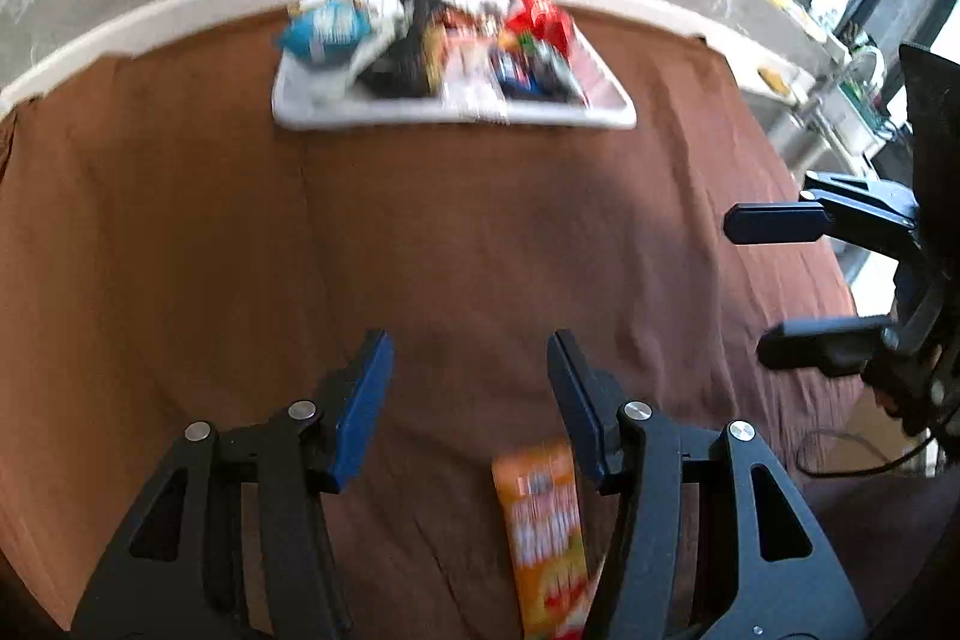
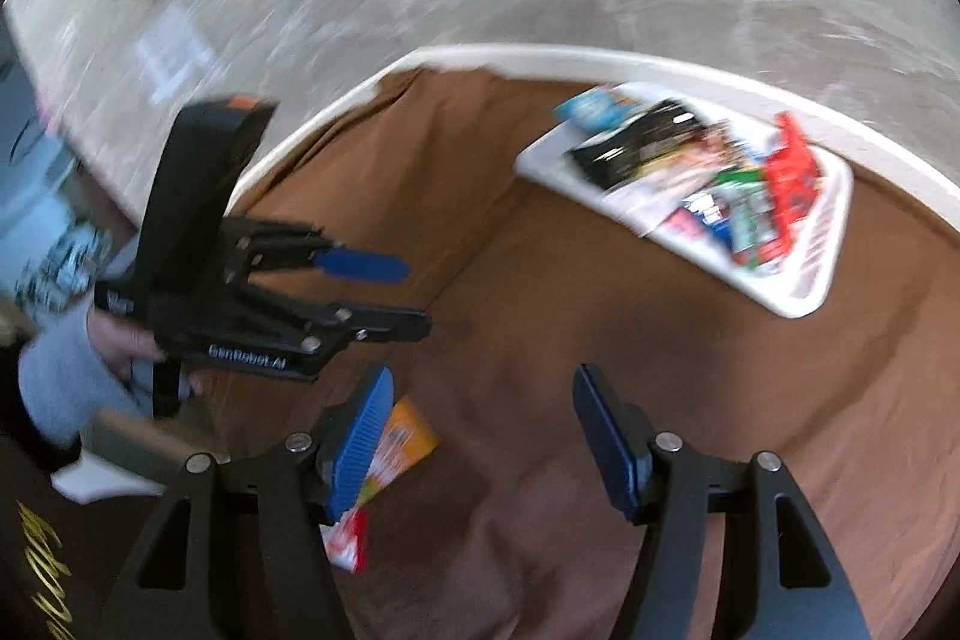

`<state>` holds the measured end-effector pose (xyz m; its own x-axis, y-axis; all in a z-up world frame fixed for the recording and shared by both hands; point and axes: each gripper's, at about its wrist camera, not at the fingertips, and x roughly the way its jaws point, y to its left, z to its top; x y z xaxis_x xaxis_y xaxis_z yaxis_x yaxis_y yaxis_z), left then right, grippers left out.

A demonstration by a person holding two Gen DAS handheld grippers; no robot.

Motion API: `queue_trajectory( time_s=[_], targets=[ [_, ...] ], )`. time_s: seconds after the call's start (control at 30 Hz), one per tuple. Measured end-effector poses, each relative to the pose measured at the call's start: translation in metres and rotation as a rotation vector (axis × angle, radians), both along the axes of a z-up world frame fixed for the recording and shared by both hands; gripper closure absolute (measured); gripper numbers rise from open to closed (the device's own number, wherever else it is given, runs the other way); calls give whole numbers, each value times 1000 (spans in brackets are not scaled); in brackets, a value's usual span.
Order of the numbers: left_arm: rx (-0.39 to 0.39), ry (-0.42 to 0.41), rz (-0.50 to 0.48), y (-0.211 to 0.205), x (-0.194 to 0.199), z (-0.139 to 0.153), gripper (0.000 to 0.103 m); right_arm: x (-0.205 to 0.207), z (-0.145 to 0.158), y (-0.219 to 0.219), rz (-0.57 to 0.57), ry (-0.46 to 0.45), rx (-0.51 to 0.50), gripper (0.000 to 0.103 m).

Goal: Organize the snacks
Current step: 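Move the left tool to the orange bar while the right tool approaches the red-white candy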

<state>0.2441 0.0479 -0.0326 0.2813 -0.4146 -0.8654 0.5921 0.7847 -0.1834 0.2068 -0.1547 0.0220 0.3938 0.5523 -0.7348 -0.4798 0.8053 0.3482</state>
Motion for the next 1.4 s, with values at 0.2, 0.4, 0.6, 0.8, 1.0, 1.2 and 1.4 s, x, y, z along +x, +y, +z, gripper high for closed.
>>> queue_trajectory(
  time_s=[0.2, 0.4, 0.6, 0.8, 1.0, 1.2, 1.4],
  targets=[
    [41, 52, -48, 15, -52, -18, 51, -38, -20, 42, 167, 24, -68, 36],
    [70, 83, -76, 13, -79, -31, 51, -57, -34, 52, 202, 74, -54, 34],
    [86, 113, -99, 8, -93, -43, 51, -69, -42, 50, 172, 121, -40, 33],
    [99, 120, -110, 1, -96, -53, 51, -80, -47, 45, 134, 139, -44, 33],
    [117, 90, -111, -4, -98, -58, 51, -88, -48, 44, 125, 137, -41, 21],
    [147, 44, -140, -9, -103, -60, 56, -97, -48, 55, 173, 105, -82, 21],
    [134, 40, -105, 4, -93, -60, 72, -100, -48, 65, 215, 67, -124, 21]
  ],
)
